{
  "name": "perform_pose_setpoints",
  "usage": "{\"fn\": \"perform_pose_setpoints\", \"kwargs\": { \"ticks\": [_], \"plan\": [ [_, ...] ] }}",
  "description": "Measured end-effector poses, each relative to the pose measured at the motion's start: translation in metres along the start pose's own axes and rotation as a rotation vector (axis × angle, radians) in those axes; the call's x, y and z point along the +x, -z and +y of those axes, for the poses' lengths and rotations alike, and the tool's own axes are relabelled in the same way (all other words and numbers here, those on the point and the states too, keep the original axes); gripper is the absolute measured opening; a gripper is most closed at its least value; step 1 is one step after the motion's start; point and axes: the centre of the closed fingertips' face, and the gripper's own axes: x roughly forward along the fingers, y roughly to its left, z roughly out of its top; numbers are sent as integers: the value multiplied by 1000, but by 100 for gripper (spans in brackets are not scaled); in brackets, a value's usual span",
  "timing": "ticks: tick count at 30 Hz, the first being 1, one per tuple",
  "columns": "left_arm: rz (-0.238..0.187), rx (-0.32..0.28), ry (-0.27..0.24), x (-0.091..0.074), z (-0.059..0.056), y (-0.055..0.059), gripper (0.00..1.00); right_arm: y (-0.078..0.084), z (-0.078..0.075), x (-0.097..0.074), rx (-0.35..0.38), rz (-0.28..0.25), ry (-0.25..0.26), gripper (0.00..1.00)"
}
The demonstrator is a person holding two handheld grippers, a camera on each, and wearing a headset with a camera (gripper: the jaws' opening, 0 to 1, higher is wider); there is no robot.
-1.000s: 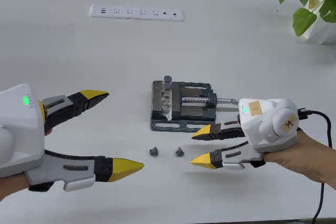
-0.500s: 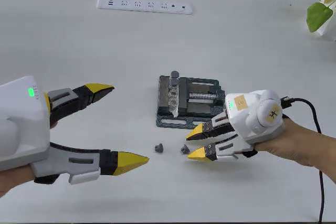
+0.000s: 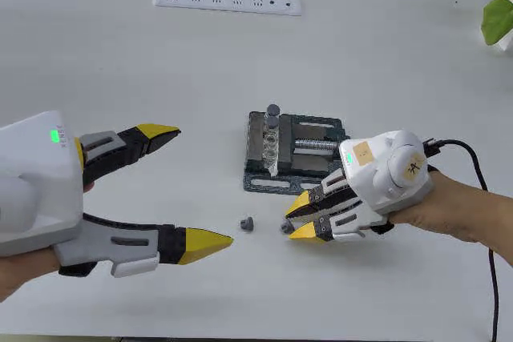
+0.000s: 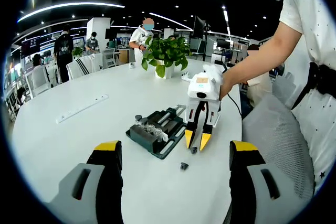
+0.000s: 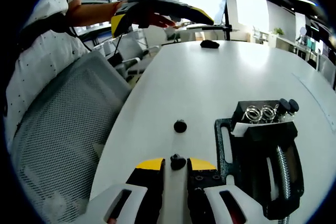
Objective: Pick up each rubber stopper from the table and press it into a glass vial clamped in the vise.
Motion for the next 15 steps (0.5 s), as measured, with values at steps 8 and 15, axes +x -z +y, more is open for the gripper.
{"fn": "perform_pose_setpoints", "kwargs": {
  "ticks": [8, 15],
  "plan": [
    [-1, -1, 3, 2, 0, -1, 84, 2, 0, 0, 1, 6, -8, 7],
    [-2, 2, 13, 3, -2, -1, 83, 4, -3, -1, 23, 3, 4, 6]
  ]
}}
